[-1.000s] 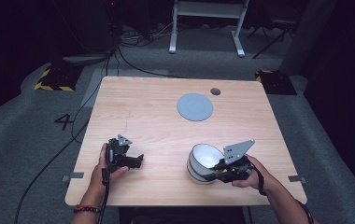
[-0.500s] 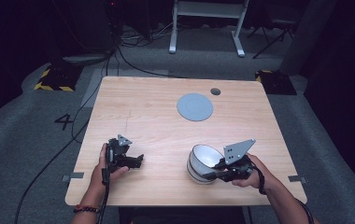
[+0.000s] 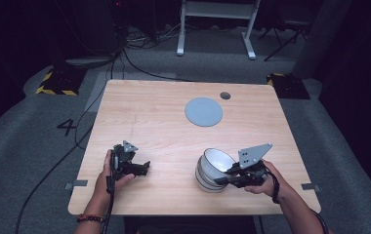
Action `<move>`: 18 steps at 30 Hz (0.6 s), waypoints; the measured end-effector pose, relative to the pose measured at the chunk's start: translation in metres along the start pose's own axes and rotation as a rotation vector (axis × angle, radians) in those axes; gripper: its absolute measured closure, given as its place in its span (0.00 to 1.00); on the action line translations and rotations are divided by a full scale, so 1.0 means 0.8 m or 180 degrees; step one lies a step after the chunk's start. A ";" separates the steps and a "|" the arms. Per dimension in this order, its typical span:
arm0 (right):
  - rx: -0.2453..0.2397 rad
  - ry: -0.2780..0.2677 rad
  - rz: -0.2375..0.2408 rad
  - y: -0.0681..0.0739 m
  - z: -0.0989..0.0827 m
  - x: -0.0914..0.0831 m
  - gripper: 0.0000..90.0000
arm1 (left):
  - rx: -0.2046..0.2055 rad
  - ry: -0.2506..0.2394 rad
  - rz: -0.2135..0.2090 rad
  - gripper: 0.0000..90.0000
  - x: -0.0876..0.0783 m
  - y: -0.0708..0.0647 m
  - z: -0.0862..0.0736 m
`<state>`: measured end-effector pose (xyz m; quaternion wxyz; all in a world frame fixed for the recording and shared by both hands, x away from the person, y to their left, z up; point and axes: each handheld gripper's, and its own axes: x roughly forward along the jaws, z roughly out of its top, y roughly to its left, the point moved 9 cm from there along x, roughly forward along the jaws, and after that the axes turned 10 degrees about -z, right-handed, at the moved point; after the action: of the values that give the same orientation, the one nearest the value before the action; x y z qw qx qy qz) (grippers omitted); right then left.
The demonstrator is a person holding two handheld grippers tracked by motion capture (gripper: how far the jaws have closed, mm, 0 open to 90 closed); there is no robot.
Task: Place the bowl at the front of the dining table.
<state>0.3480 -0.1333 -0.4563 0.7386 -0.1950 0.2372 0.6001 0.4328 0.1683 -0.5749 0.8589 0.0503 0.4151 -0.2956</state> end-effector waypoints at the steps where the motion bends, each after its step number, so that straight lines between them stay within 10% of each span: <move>1: 0.0006 -0.0017 -0.0009 0.000 0.001 -0.001 0.92 | 0.0000 0.0000 0.0000 0.00 0.000 0.000 0.000; 18: -0.0024 -0.0127 -0.0112 0.000 0.013 -0.019 0.92 | 0.0000 0.0000 0.0000 0.00 0.000 0.000 0.000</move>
<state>0.3469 -0.1397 -0.4393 0.7529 -0.1899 0.2166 0.5917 0.4328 0.1683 -0.5749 0.8589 0.0504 0.4151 -0.2956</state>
